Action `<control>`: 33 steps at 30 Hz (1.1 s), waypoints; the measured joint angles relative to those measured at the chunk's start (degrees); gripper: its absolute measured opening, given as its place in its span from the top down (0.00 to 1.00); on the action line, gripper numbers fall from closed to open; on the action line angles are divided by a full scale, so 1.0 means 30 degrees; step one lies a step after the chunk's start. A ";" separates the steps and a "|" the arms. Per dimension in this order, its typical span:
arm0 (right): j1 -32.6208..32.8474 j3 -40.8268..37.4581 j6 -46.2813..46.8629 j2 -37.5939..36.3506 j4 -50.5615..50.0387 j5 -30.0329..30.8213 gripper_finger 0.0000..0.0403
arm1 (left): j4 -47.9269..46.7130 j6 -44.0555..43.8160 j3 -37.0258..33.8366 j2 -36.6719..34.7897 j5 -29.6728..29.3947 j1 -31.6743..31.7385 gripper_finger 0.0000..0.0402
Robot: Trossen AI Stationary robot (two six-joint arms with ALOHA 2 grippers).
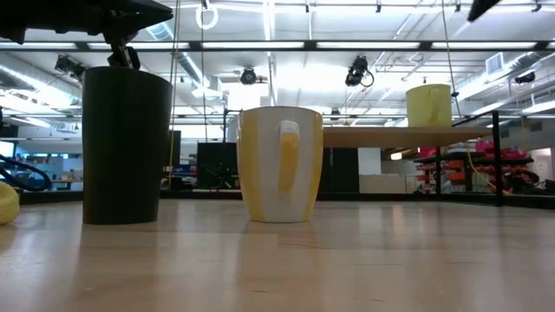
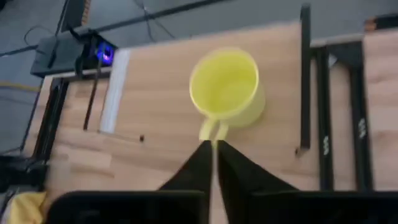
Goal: Stack small to large cups/mugs on shelf
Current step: Put the yellow mug on the shelf
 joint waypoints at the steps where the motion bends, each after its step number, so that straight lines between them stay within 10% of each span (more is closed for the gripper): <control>1: 0.1168 -0.0838 0.0914 -0.0130 -0.0032 0.0479 0.98 | 0.0000 0.0111 0.0000 -0.0002 0.0001 0.0000 0.94; 10: 0.6351 -0.7261 0.4265 0.2473 0.2493 0.3294 0.98 | 0.0002 0.0167 0.0000 -0.0002 -0.0009 0.0018 0.94; 33: 0.4147 -0.7017 0.2849 0.5003 0.4025 0.5081 1.00 | 0.0022 -0.0384 0.0000 -0.0002 -0.0129 0.1180 0.94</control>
